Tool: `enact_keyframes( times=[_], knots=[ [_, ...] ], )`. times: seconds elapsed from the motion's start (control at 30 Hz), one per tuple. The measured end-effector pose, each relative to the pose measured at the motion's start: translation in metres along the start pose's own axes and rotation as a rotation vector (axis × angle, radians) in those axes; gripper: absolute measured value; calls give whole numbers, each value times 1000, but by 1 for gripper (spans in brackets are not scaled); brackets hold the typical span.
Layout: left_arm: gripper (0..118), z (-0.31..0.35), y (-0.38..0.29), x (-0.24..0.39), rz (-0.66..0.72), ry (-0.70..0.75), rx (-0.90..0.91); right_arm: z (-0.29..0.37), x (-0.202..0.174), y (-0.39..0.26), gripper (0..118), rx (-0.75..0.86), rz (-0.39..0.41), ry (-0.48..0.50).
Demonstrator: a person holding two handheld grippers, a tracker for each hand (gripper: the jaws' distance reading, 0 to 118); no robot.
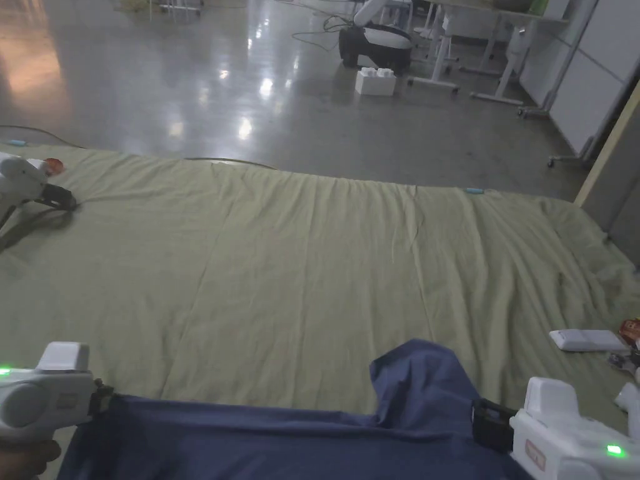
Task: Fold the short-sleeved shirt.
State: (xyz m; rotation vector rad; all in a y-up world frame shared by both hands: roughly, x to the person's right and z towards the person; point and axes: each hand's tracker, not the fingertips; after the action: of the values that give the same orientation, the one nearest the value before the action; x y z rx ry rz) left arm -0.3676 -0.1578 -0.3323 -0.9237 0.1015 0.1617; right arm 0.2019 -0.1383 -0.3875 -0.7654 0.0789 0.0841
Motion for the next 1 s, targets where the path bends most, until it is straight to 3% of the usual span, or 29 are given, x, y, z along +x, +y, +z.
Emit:
enact_keyframes(
  times=[0.1,0.23,0.37,0.43,0.47,0.5,0.53,0.57,0.67,0.77,1.0],
  knots=[
    [0,14,-4,1,-3,-3,41,-30,18,13,81,-105,-21,-38],
    [0,26,-10,6,-47,11,78,-72,25,27,81,-216,29,33],
    [0,31,-16,10,-53,7,107,-105,19,31,77,-298,-36,119],
    [0,33,-20,11,-59,7,121,-114,13,28,60,-354,-19,100],
    [0,34,-21,12,-64,4,120,-118,6,26,44,-363,18,84],
    [0,34,-23,13,-69,6,120,-118,1,23,21,-360,59,57],
    [0,34,-24,14,-77,13,119,-116,-3,20,8,-325,95,43],
    [0,34,-26,13,-84,19,119,-116,-5,17,4,-322,95,64],
    [0,34,-28,13,-74,13,114,-115,-8,13,2,-303,87,42],
    [0,35,-31,13,-62,15,112,-100,0,16,1,-247,25,70],
    [0,49,-35,7,-18,-8,137,-28,8,21,1,-79,47,122]
  ],
)
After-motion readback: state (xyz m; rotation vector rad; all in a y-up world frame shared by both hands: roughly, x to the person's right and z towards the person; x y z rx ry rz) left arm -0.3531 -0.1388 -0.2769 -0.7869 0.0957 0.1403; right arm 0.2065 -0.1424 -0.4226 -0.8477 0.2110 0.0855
